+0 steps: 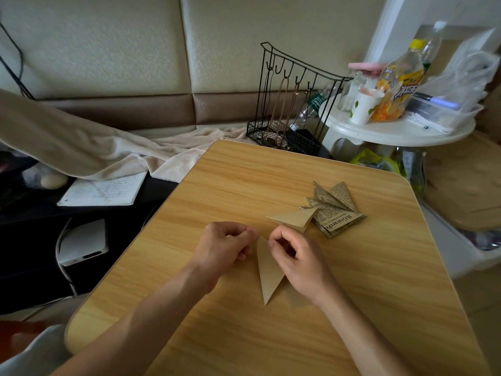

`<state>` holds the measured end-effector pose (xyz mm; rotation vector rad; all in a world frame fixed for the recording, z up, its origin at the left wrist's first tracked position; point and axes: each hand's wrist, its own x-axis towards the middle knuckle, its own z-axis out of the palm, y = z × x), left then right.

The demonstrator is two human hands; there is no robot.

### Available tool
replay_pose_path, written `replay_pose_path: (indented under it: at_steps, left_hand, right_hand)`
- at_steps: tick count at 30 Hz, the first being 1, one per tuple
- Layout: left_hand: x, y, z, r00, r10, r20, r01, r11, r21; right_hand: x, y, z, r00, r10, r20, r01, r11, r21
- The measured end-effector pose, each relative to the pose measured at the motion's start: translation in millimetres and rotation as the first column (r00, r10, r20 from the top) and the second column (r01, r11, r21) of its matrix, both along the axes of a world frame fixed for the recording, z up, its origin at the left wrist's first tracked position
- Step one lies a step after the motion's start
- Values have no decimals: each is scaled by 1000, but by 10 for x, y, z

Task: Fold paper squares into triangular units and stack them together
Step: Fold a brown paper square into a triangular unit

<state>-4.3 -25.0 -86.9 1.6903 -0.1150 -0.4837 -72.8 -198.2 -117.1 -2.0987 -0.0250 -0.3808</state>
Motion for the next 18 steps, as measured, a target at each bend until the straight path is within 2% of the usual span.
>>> replay_pose_path:
  at_steps: [9, 15, 18]
  left_hand:
    - [-8, -7, -7, 999, -18, 30, 17, 999, 42]
    - [2, -8, 25, 993, -119, 13, 118, 992, 37]
    - [-5, -17, 26, 994, -110, 16, 109, 993, 55]
  right_hand:
    - [-2, 3, -5, 999, -20, -26, 20, 1000, 3]
    - [15, 15, -7, 996, -89, -16, 90, 995, 43]
    - [5, 31, -7, 998, -68, -8, 68, 995, 68]
